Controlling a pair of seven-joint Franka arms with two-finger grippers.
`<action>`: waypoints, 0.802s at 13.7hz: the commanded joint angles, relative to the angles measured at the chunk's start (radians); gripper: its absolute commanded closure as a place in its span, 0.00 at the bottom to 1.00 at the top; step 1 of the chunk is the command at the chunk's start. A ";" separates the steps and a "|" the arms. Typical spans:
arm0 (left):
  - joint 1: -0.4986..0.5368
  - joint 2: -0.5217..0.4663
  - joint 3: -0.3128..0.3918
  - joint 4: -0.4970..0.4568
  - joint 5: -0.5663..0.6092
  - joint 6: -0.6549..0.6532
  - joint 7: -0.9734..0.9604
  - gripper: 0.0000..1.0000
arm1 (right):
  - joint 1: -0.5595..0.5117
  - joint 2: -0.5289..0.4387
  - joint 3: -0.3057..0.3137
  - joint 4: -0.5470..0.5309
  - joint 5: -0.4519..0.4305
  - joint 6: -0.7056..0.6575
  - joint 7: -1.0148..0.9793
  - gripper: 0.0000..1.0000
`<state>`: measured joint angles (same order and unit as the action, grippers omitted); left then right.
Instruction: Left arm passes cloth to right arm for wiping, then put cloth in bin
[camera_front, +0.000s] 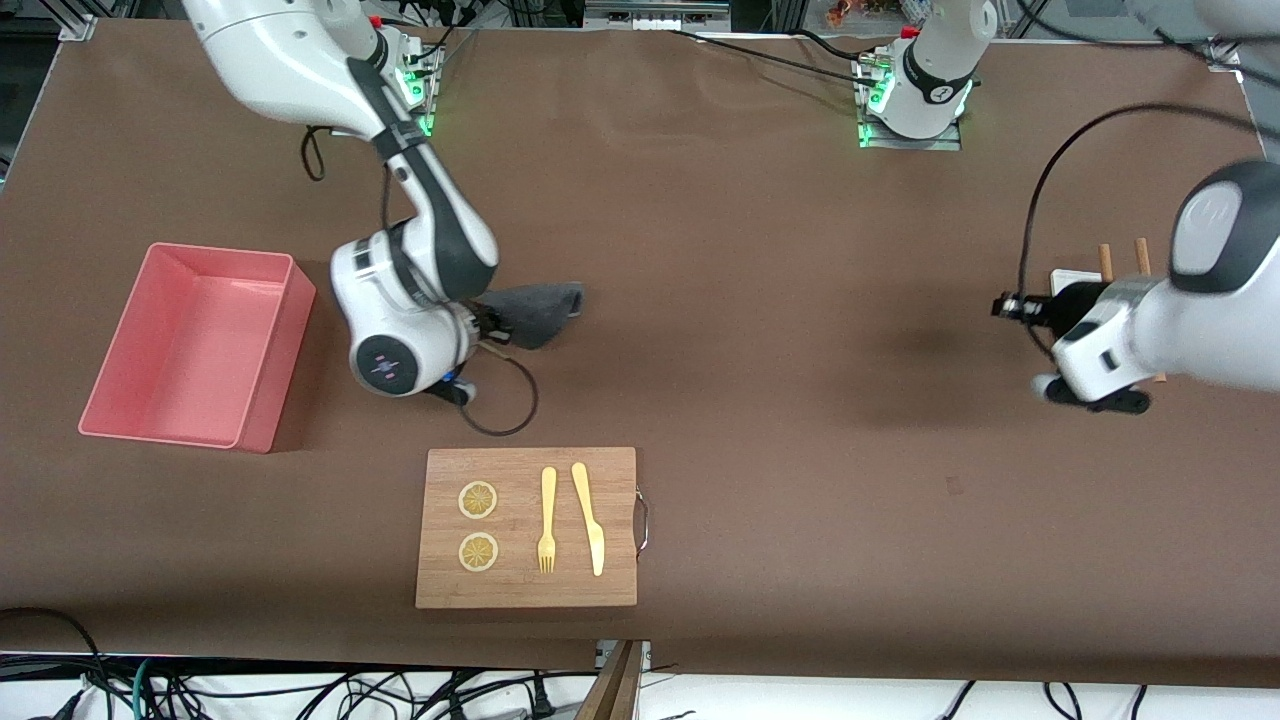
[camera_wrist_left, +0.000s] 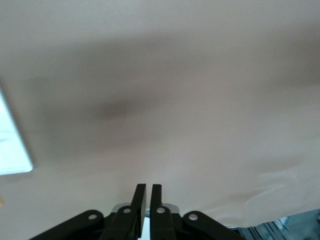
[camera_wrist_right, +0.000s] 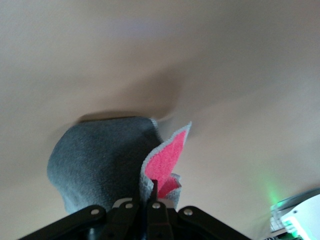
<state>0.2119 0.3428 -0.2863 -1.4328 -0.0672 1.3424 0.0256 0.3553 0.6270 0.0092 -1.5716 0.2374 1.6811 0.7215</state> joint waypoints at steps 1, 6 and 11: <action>0.012 -0.323 -0.002 -0.349 0.079 0.159 0.053 0.84 | -0.079 -0.016 0.014 -0.008 -0.029 -0.047 -0.123 1.00; 0.012 -0.489 -0.001 -0.571 0.079 0.395 0.092 0.00 | -0.190 -0.030 0.006 -0.001 -0.134 -0.100 -0.361 1.00; 0.015 -0.371 0.012 -0.388 0.093 0.399 0.088 0.00 | -0.185 -0.030 0.009 -0.001 -0.221 -0.086 -0.444 1.00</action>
<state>0.2180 -0.1055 -0.2788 -1.9284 -0.0071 1.7563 0.0929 0.1628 0.6103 0.0087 -1.5683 0.0359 1.6001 0.2983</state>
